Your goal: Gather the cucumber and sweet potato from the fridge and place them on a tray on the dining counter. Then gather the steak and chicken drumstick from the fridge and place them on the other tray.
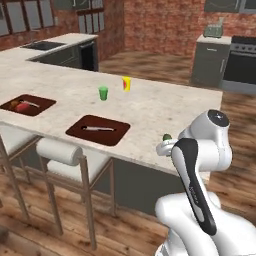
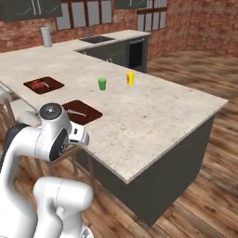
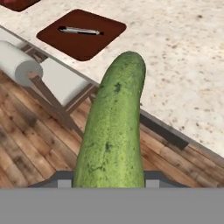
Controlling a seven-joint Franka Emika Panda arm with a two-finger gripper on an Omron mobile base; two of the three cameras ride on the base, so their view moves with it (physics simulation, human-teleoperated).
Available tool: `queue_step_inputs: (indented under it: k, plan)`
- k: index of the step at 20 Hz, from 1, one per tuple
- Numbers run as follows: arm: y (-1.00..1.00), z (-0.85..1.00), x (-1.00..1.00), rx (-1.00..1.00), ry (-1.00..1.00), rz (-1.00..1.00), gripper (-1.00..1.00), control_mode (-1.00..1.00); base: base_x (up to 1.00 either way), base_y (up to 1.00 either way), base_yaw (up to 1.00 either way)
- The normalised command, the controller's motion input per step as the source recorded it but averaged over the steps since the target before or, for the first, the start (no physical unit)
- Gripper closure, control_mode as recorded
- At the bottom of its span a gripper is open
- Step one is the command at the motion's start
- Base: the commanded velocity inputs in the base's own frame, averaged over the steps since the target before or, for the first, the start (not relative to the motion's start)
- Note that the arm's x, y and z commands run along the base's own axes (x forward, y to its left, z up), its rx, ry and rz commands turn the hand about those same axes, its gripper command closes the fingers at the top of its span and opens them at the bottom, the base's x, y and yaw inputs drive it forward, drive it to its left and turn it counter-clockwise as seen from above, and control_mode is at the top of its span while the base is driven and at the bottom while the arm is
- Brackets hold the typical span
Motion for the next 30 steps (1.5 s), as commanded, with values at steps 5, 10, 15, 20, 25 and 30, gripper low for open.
queue_step_inputs:
  k: [5,10,15,20,25,30]
  plan:
    - [0.0,0.0,0.0,0.0,0.0,0.0,1.0,1.0,0.22,0.57,-0.36]
    - [0.0,0.0,0.0,0.0,0.0,0.0,1.0,1.0,0.13,0.6,-0.36]
    - [0.0,0.0,0.0,0.0,0.0,0.0,1.0,1.0,0.21,0.45,-0.34]
    - [0.0,0.0,0.0,0.0,0.0,0.0,1.0,1.0,0.26,0.36,-0.33]
    - [0.0,0.0,0.0,0.0,0.0,0.0,1.0,1.0,0.21,0.32,-0.3]
    - [0.0,0.0,0.0,0.0,0.0,0.0,1.0,1.0,0.32,0.47,-0.26]
